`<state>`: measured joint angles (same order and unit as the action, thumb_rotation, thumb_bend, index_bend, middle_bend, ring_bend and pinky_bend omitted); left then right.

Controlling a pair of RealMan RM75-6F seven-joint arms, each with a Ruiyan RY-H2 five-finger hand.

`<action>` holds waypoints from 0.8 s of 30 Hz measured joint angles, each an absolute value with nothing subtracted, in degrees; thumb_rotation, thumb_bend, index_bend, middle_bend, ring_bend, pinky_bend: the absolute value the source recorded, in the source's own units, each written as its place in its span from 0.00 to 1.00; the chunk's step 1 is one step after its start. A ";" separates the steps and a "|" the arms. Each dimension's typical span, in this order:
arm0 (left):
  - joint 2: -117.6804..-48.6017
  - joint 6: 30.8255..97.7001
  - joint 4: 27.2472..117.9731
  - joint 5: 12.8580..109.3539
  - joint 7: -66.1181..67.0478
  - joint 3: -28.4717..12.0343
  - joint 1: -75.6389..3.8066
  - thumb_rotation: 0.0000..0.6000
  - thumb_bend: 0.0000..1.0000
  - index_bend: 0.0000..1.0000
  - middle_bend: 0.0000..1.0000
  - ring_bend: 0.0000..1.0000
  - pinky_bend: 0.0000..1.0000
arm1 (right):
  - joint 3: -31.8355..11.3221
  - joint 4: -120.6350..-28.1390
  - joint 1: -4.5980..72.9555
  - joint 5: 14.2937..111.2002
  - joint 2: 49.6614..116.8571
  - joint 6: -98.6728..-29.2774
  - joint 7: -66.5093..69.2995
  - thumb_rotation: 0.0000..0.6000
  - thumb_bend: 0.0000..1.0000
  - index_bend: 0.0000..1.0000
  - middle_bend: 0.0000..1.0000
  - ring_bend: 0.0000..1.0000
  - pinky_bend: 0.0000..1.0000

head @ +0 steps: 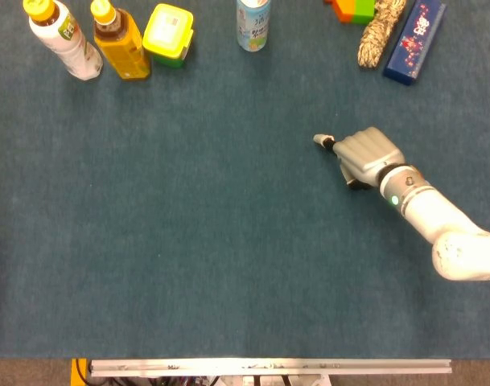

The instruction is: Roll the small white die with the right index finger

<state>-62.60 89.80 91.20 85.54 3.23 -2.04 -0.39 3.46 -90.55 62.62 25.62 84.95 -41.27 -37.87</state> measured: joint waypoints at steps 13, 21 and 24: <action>-62.87 89.28 90.81 85.43 3.32 -2.10 -0.58 1.00 0.20 0.19 0.22 0.24 0.08 | 6.75 -95.61 61.26 26.12 80.43 -45.28 -36.52 1.00 0.89 0.00 1.00 1.00 1.00; -62.94 89.20 90.83 85.39 3.46 -2.22 -0.66 1.00 0.20 0.19 0.22 0.24 0.08 | 7.00 -98.49 58.57 31.21 77.44 -47.47 -33.50 1.00 0.89 0.00 1.00 1.00 1.00; -62.98 89.22 90.97 85.50 3.63 -2.21 -0.70 1.00 0.20 0.19 0.22 0.24 0.08 | 6.72 -98.43 57.93 32.30 77.09 -47.44 -32.71 1.00 0.89 0.00 1.00 1.00 1.00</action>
<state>-62.98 89.22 90.97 85.50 3.63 -2.21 -0.70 6.72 -98.43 57.93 32.30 77.09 -47.44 -32.71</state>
